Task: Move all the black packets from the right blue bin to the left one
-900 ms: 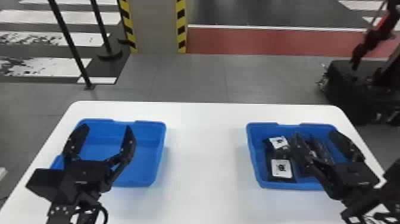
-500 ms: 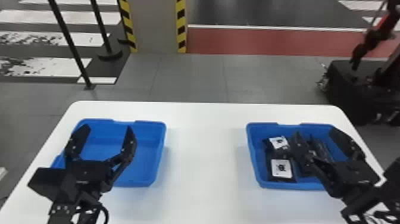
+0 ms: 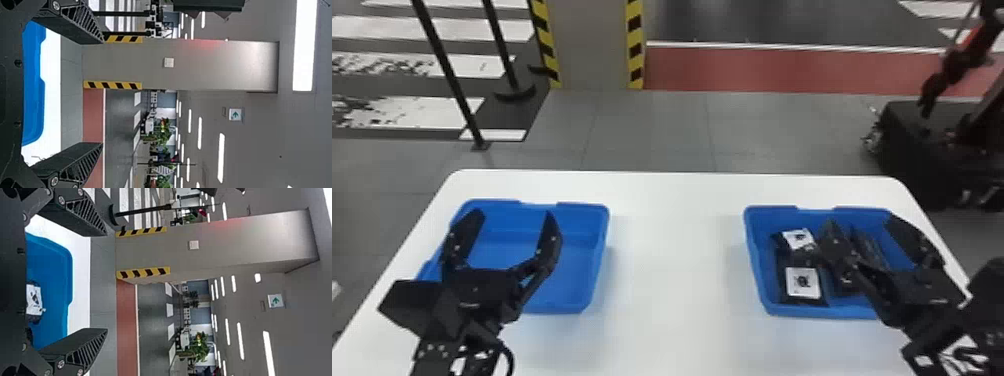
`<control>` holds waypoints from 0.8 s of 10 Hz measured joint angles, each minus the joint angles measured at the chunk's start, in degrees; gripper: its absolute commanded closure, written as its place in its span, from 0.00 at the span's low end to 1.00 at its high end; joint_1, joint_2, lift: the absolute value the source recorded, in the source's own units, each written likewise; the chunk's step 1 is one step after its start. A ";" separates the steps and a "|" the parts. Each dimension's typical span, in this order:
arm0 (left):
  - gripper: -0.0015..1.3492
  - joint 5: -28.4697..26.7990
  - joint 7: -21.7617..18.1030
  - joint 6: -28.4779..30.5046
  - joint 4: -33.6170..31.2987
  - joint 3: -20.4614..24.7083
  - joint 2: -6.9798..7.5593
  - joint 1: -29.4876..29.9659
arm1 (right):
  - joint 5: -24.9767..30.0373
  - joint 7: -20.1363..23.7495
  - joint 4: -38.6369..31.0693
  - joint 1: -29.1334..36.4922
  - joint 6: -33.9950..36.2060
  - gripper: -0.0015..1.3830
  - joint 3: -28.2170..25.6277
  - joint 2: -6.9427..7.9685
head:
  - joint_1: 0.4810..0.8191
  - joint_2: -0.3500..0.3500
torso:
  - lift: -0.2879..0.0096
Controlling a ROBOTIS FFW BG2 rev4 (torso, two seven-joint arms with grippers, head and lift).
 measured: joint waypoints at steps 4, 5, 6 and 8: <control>0.07 0.27 -0.20 0.79 0.00 -0.42 0.00 0.08 | 0.54 0.30 11.30 -8.31 7.18 0.14 -0.95 -1.92 | 0.63 0.42 | 0.60; 0.07 0.19 -0.20 0.74 0.00 -0.45 0.00 0.13 | 0.84 0.90 13.48 -9.69 8.64 0.14 -0.91 -2.11 | 0.63 0.41 | 0.60; 0.07 0.15 -0.20 0.74 0.00 -0.40 0.00 0.14 | 1.63 1.63 14.75 -10.77 10.44 0.14 -0.85 -2.15 | 0.63 0.41 | 0.60; 0.07 0.06 -0.20 0.61 0.00 -0.29 0.00 0.15 | 2.62 3.62 18.11 -13.26 12.82 0.14 -0.72 -2.09 | 0.63 0.42 | 0.60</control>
